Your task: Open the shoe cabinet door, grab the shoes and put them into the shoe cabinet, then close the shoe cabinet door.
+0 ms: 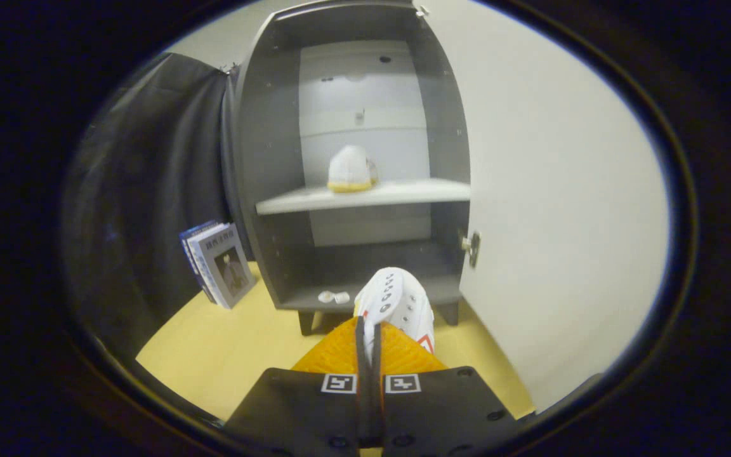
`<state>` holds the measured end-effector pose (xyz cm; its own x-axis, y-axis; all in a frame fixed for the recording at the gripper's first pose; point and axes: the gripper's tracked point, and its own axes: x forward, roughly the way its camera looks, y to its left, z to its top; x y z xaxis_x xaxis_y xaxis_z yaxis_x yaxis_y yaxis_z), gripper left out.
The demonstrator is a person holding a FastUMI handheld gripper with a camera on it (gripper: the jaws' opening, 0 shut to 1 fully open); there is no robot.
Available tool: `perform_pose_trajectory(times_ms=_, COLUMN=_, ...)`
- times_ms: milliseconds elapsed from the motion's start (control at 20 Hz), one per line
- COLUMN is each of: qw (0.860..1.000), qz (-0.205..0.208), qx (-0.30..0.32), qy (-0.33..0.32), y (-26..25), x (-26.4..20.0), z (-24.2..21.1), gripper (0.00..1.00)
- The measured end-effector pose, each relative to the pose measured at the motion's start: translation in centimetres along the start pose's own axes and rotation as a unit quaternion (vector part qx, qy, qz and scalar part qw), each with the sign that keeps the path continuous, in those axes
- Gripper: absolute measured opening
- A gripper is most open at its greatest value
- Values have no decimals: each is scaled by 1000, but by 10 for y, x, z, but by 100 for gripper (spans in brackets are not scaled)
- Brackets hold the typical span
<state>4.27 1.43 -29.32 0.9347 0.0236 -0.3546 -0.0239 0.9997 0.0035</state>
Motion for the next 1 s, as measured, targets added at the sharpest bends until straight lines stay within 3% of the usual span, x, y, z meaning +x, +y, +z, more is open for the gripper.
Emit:
perform_pose_trajectory(times_ms=200, qw=998, qz=-31, qx=-31, qy=-35, y=0, x=-2, z=88, gripper=2)
perform_pose_trajectory(times_ms=400, qw=997, qz=-32, qx=-56, qy=-40, y=-6, x=38, z=133, gripper=2)
perform_pose_trajectory(times_ms=600, qw=997, qz=-32, qx=-62, qy=-25, y=-25, x=106, z=153, gripper=2)
perform_pose_trajectory(times_ms=1000, qw=996, qz=15, qx=-90, qy=19, y=-31, x=209, z=154, gripper=2)
